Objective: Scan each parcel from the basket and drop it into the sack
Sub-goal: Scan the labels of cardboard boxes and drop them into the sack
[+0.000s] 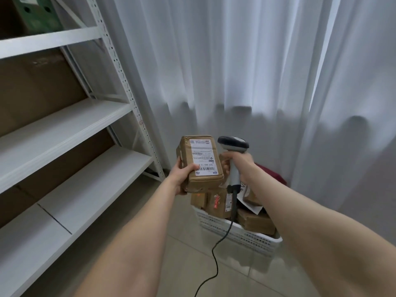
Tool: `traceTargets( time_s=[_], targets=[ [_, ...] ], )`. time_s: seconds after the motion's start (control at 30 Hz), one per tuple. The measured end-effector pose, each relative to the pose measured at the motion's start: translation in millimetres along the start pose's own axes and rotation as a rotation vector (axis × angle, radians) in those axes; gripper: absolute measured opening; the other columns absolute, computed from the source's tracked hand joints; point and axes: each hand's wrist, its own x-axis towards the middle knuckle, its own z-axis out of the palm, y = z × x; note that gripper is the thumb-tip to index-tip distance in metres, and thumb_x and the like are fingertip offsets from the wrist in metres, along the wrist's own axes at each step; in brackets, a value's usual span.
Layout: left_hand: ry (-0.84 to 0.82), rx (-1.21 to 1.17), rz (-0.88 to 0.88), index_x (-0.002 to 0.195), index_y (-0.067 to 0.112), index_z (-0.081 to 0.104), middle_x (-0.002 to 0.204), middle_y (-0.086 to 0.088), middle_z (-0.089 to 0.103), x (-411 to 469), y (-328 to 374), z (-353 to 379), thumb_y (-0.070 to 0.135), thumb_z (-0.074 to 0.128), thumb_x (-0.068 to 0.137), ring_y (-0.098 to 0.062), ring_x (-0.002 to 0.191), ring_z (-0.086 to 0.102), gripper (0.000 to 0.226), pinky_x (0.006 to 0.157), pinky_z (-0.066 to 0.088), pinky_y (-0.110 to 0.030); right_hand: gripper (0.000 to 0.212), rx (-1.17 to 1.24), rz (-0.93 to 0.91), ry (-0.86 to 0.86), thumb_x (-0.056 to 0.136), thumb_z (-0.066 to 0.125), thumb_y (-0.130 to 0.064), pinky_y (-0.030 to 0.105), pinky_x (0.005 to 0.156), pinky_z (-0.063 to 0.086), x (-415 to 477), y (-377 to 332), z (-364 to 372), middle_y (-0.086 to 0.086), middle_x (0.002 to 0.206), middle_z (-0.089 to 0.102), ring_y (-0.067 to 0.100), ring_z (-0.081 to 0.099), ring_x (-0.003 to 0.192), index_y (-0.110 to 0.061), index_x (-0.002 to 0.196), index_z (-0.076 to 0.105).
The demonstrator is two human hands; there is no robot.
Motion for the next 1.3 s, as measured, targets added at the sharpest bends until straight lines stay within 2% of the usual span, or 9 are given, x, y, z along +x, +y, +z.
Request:
traceTargets(
  time_s=[0.13,0.2,0.37,0.6,0.73,0.87,1.0,1.13,1.3],
  targets=[
    [0.088,-0.019,0.039,0.133,0.044,0.040,0.122,-0.008,0.061,3,-11,-39,0.023,0.074,0.078,-0.031,0.101,0.064,0.068,0.085,0.054,-0.051,0.013,-0.104,0.036,-0.198,0.086,0.061,-0.009,0.027,0.048,0.047,-17,9,39,0.006,0.057,0.059,0.016,0.053,0.047,-0.001,0.096,0.059],
    [0.109,-0.016,0.024,0.135,0.044,0.038,0.123,-0.008,0.061,4,-16,-56,0.025,0.075,0.077,-0.032,0.101,0.064,0.072,0.085,0.053,-0.053,0.017,-0.126,0.062,-0.230,0.084,0.060,-0.010,0.027,0.049,0.047,-24,15,60,0.006,0.058,0.059,0.016,0.053,0.048,-0.002,0.099,0.058],
    [0.146,-0.019,0.007,0.143,0.041,0.031,0.129,-0.008,0.058,5,-25,-90,0.026,0.074,0.079,-0.030,0.103,0.062,0.079,0.081,0.054,-0.047,0.016,-0.161,0.119,-0.269,0.086,0.058,-0.013,0.024,0.048,0.047,-36,23,91,0.006,0.061,0.058,0.015,0.053,0.048,-0.004,0.099,0.058],
    [0.179,-0.014,-0.004,0.144,0.038,0.033,0.129,-0.006,0.059,1,-32,-126,0.025,0.074,0.079,-0.028,0.102,0.061,0.079,0.071,0.052,-0.038,0.016,-0.185,0.127,-0.288,0.087,0.055,-0.010,0.024,0.048,0.046,-50,28,124,0.007,0.062,0.054,0.015,0.049,0.050,-0.002,0.100,0.057],
    [0.199,-0.011,-0.016,0.141,0.041,0.035,0.125,-0.005,0.061,-1,-33,-139,0.027,0.076,0.076,-0.027,0.100,0.062,0.078,0.072,0.053,-0.041,0.018,-0.212,0.120,-0.303,0.088,0.055,-0.011,0.024,0.048,0.046,-58,32,138,0.006,0.062,0.054,0.013,0.049,0.051,-0.002,0.104,0.057],
    [0.205,-0.003,-0.036,0.140,0.042,0.036,0.124,-0.004,0.061,-4,-33,-148,0.030,0.075,0.076,-0.026,0.099,0.061,0.076,0.061,0.048,-0.036,0.018,-0.231,0.119,-0.315,0.089,0.055,-0.011,0.022,0.047,0.046,-64,33,147,0.005,0.062,0.054,0.012,0.049,0.050,-0.003,0.105,0.057],
    [0.211,-0.006,-0.049,0.139,0.044,0.035,0.124,-0.004,0.061,-4,-35,-155,0.031,0.076,0.076,-0.028,0.100,0.060,0.076,0.069,0.050,-0.043,0.020,-0.241,0.123,-0.308,0.088,0.055,-0.012,0.022,0.046,0.046,-67,32,153,0.006,0.062,0.054,0.013,0.049,0.050,-0.003,0.106,0.057],
    [0.208,0.000,-0.054,0.139,0.044,0.035,0.123,-0.003,0.060,-8,-33,-159,0.031,0.074,0.077,-0.026,0.094,0.058,0.074,0.062,0.046,-0.039,0.020,-0.270,0.114,-0.287,0.088,0.055,-0.012,0.022,0.047,0.046,-68,31,156,0.005,0.061,0.055,0.013,0.049,0.049,-0.004,0.106,0.057],
    [0.197,-0.017,-0.052,0.140,0.042,0.036,0.122,-0.005,0.062,-9,-33,-165,0.031,0.075,0.076,-0.028,0.099,0.061,0.076,0.066,0.049,-0.041,0.018,-0.241,0.126,-0.277,0.088,0.055,-0.012,0.022,0.045,0.046,-66,35,164,0.006,0.062,0.054,0.013,0.049,0.048,-0.004,0.105,0.057]
  ],
)
